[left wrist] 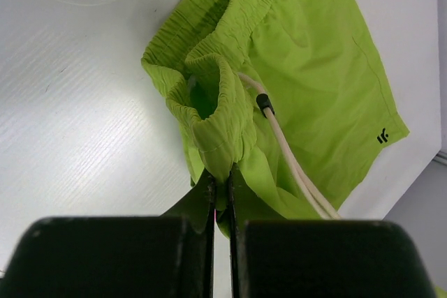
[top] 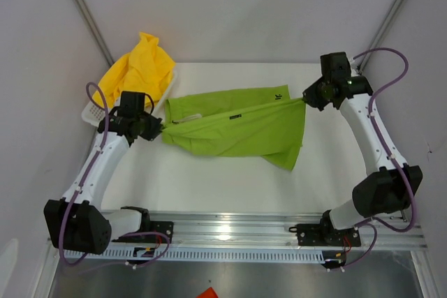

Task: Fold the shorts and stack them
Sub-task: Fold the shorts

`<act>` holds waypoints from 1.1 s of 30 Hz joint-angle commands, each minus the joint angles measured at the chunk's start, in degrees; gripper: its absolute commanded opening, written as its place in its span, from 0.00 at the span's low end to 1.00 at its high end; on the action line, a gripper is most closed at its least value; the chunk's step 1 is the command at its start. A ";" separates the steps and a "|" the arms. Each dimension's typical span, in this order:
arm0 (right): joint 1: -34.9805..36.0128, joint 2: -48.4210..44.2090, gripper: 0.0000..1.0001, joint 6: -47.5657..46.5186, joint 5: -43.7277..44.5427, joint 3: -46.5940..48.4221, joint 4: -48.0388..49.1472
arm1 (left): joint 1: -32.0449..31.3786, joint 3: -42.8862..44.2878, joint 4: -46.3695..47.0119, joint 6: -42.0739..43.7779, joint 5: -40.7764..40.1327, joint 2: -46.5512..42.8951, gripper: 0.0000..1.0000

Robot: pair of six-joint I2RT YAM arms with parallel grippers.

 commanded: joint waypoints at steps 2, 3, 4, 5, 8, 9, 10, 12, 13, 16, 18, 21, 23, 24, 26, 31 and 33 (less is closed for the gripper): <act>-2.29 4.10 0.00 -3.48 3.67 5.42 2.69 | 1.87 4.16 0.70 -1.51 -2.94 2.38 0.00; -2.64 5.76 0.00 -3.91 3.50 6.38 3.22 | 1.78 4.43 0.70 -1.95 -2.94 2.82 0.00; -2.81 6.56 0.00 -4.27 2.71 6.74 3.83 | 1.78 5.13 0.87 -2.12 -3.02 3.35 0.00; -2.90 7.35 0.00 -4.71 2.36 7.09 4.36 | 1.78 5.83 1.05 -2.21 -2.76 4.57 0.00; -3.43 10.87 0.00 -5.76 0.52 9.02 4.89 | 1.87 7.68 0.26 -2.04 -2.85 7.30 0.00; -3.52 11.66 0.00 -6.03 0.42 9.46 5.24 | 1.95 9.34 0.00 -2.04 -3.20 8.01 0.00; -3.60 13.14 0.00 -6.03 0.25 10.08 5.59 | 2.04 9.70 -0.27 -2.04 -3.46 9.06 0.00; -3.78 14.56 0.00 -6.38 -0.54 10.78 6.29 | 2.13 10.85 -0.01 -2.21 -3.90 10.20 0.00; -3.87 16.04 0.00 -6.47 -0.72 11.22 6.47 | 2.22 11.02 0.26 -2.39 -3.99 10.82 0.00; -4.40 18.95 0.00 -6.99 -0.72 13.77 7.09 | 2.74 12.60 0.96 -3.00 -3.55 13.72 0.00; -4.75 20.45 0.00 -7.26 -1.42 16.05 7.26 | 3.01 14.87 0.61 -3.09 -3.38 16.69 0.00; -5.19 23.00 0.00 -7.61 -2.39 18.07 8.84 | 3.18 18.74 -1.14 -3.27 -3.55 20.04 0.00; -5.10 24.49 0.00 -7.87 -2.74 18.52 9.98 | 3.18 21.38 -1.59 -3.44 -3.38 23.03 0.00; -5.10 25.19 0.00 -7.79 -2.83 19.04 10.86 | 3.18 21.92 -1.76 -3.53 -3.20 23.91 0.00; -5.19 27.03 0.00 -8.05 -3.36 19.83 11.74 | 3.27 23.23 -2.11 -4.06 -2.85 25.94 0.00; -5.19 31.52 0.00 -8.84 -5.46 23.17 14.29 | 3.27 22.72 0.96 -5.73 -1.18 27.79 0.00; -5.19 33.80 0.00 -9.80 -7.22 23.97 15.87 | 3.27 22.80 1.49 -6.43 -1.09 28.58 0.00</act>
